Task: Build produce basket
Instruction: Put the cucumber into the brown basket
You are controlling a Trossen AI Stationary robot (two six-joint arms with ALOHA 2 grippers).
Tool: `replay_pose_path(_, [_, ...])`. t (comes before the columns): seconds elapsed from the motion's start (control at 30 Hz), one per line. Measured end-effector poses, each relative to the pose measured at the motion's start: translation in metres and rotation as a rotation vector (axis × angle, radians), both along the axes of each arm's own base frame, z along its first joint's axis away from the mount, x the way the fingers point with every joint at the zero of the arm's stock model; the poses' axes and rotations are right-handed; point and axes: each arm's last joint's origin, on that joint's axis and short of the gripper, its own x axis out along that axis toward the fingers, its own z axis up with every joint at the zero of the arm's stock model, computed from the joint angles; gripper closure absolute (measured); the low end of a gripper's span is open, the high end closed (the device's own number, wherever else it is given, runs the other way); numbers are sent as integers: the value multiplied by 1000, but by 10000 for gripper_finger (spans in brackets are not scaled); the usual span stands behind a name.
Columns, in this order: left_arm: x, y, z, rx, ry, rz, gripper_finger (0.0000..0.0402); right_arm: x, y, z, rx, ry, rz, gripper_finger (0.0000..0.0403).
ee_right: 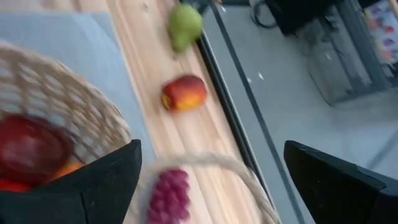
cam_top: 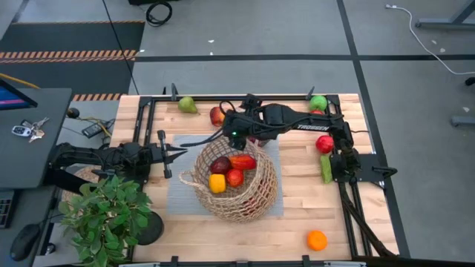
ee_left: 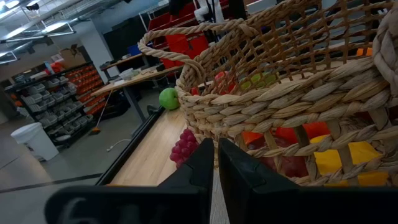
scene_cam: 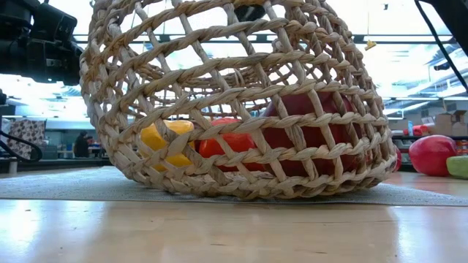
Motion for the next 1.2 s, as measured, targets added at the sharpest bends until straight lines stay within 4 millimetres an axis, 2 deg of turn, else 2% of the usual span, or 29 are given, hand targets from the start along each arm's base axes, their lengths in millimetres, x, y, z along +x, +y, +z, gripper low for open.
replay_pose_path(0.17, [0, 0, 0, 0, 0, 0, 373, -17, 2, 8, -13, 41, -33, 18])
replay_pose_path(0.37, [0, 0, 0, 0, 0, 0, 366, -40, 0, 43, -141, -36, -21, 37])
replay_pose_path(0.53, [0, 0, 0, 0, 0, 0, 367, -52, -13, 63, -203, -88, -8, 46])
replay_pose_path(0.87, [0, 0, 0, 0, 0, 0, 368, -67, -43, 74, -183, -60, 9, 47])
replay_pose_path(1.2, [0, 0, 0, 0, 0, 0, 372, -96, -46, 85, -131, -89, -85, 46])
